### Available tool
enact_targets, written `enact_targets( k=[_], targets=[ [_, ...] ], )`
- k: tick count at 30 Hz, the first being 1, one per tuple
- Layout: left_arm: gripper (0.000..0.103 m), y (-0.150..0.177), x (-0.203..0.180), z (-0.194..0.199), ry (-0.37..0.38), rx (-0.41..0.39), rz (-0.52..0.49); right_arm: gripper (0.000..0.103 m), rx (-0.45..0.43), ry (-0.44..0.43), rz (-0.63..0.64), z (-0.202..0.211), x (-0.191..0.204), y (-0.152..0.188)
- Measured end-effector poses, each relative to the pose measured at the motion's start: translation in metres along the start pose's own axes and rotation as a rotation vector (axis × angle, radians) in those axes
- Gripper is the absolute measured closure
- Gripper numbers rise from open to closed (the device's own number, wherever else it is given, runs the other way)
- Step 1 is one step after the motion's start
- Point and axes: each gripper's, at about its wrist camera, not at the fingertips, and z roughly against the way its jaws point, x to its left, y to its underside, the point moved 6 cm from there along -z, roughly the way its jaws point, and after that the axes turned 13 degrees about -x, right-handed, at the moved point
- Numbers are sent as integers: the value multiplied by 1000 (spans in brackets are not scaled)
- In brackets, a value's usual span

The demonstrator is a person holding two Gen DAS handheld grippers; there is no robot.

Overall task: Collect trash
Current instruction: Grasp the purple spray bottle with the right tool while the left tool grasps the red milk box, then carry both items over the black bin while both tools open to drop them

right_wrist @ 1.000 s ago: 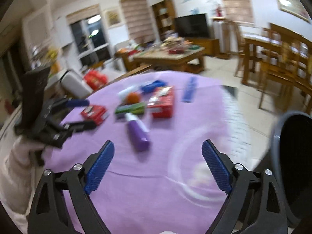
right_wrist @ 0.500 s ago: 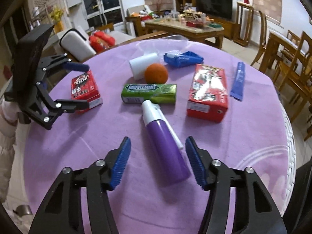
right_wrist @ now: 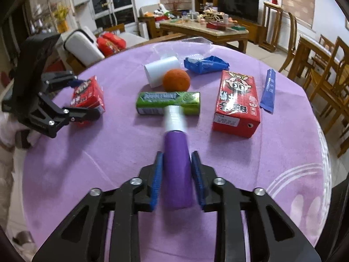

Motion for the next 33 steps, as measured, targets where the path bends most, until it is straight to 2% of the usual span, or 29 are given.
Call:
enact_targets(
  k=[6, 10, 16, 22, 28, 33],
  targets=[
    [16, -18, -27, 22, 8, -133, 43, 78, -98, -66, -89, 29, 5, -3],
    [16, -35, -51, 29, 17, -216, 73, 78, -199, -112, -172, 63, -5, -6],
    [16, -68, -110, 29, 73, -307, 55, 78, -336, -79, -260, 119, -41, -9],
    [16, -92, -162, 15, 146, -348, 49, 77, -501, 37, -364, 185, -98, -1],
    [16, -110, -230, -11, 227, -371, 38, 77, -671, 242, -451, 264, -162, 25],
    [16, -120, -285, -38, 306, -372, 27, 77, -770, 391, -499, 316, -205, 56]
  ],
)
